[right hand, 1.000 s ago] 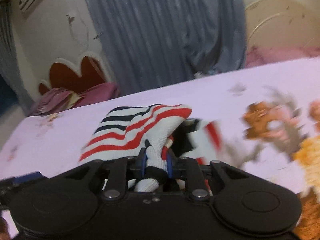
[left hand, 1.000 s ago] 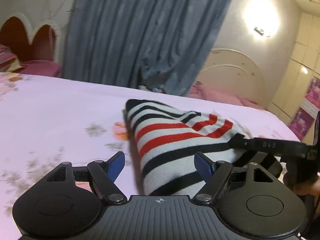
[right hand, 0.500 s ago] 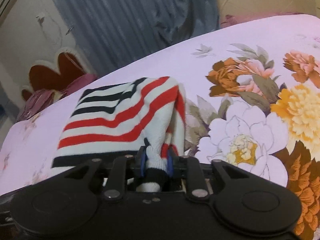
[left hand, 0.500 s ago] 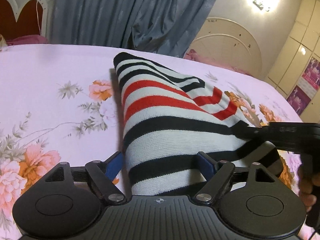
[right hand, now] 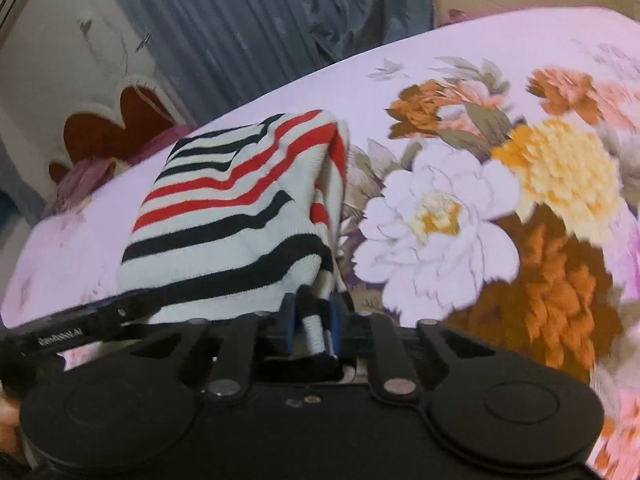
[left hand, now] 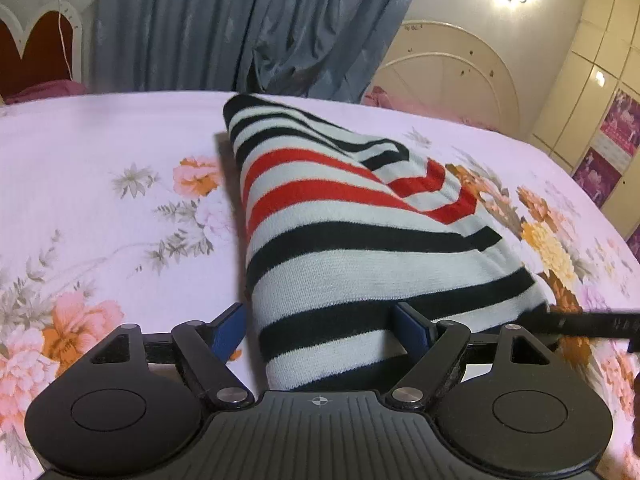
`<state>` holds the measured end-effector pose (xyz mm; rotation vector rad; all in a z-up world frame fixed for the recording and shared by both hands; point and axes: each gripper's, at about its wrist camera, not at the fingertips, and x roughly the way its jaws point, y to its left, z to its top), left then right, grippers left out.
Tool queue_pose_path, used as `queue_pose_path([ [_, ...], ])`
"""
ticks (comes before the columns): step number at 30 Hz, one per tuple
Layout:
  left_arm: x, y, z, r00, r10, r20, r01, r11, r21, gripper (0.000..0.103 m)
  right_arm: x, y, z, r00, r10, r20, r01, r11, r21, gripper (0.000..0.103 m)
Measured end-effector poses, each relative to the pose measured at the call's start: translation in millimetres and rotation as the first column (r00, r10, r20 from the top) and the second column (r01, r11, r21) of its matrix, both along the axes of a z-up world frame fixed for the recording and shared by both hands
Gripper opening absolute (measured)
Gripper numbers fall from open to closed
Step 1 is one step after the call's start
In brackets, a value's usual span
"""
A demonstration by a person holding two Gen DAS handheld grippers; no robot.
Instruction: Fold small clothes
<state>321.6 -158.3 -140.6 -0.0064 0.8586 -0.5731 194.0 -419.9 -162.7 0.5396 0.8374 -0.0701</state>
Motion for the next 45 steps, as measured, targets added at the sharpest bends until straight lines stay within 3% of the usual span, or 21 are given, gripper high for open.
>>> queue_pose_path([
  [4, 0, 0, 1, 1.000, 0.003, -0.010, -0.003, 1.000, 0.000, 0.079, -4, -3, -6, 1.000, 0.010, -0.029, -0.009, 1.000, 0.021, 0.015],
  [8, 0, 0, 15, 1.000, 0.005, 0.002, -0.005, 1.000, -0.004, 0.079, -1, -1, 17, 1.000, 0.018, 0.004, -0.018, 0.999, -0.032, 0.027],
  [11, 2, 5, 31, 0.999, 0.033, 0.016, -0.033, 0.998, -0.045, 0.079, 5, -10, 34, 0.998, -0.015, 0.067, 0.016, 1.000, -0.010, 0.053],
  [17, 30, 3, 44, 0.995, 0.096, 0.027, -0.094, 0.993, -0.069, 0.079, 54, -20, 38, 0.997, -0.036, 0.074, 0.036, 0.999, -0.003, 0.050],
  [25, 79, -12, 36, 0.988, 0.152, 0.030, -0.150, 0.987, -0.056, 0.079, 121, -12, 12, 0.997, -0.075, 0.026, 0.076, 0.997, -0.034, 0.046],
  [28, 96, -19, 23, 0.986, 0.167, 0.007, -0.167, 0.985, -0.049, 0.079, 128, -12, 5, 0.994, -0.099, 0.035, 0.100, 0.995, -0.016, 0.033],
  [30, 104, -22, 10, 0.982, 0.188, -0.008, -0.188, 0.982, -0.029, 0.079, 128, -8, 5, 0.992, -0.113, 0.060, 0.117, 0.992, -0.055, 0.017],
  [32, 107, -23, -7, 0.981, 0.190, -0.033, -0.190, 0.982, -0.006, 0.079, 126, -8, 4, 0.988, -0.129, 0.080, 0.137, 0.986, -0.098, 0.011],
  [34, 102, -23, -16, 0.982, 0.187, -0.030, -0.188, 0.982, -0.022, 0.079, 127, -15, -10, 0.987, -0.157, 0.038, 0.160, 0.980, -0.114, 0.010],
  [37, 101, -27, -12, 0.983, 0.182, -0.016, -0.182, 0.983, -0.014, 0.079, 124, -18, -9, 0.988, -0.149, 0.045, 0.153, 0.982, -0.112, 0.012],
  [38, 101, -26, -8, 0.983, 0.181, -0.012, -0.181, 0.983, -0.019, 0.079, 123, -18, -7, 0.987, -0.152, 0.049, 0.157, 0.980, -0.125, 0.019],
  [40, 102, -26, -1, 0.983, 0.183, 0.026, -0.182, 0.983, -0.024, 0.079, 117, -21, 3, 0.978, -0.181, 0.101, 0.192, 0.976, -0.106, 0.021],
  [42, 104, -26, 3, 0.980, 0.193, 0.051, -0.192, 0.981, -0.032, 0.079, 116, -13, 15, 0.970, -0.181, 0.160, 0.207, 0.964, -0.166, 0.021],
  [45, 119, -29, 1, 0.977, 0.212, 0.028, -0.211, 0.977, -0.036, 0.079, 128, 2, 23, 0.973, -0.107, 0.205, 0.152, 0.964, -0.218, 0.020],
])
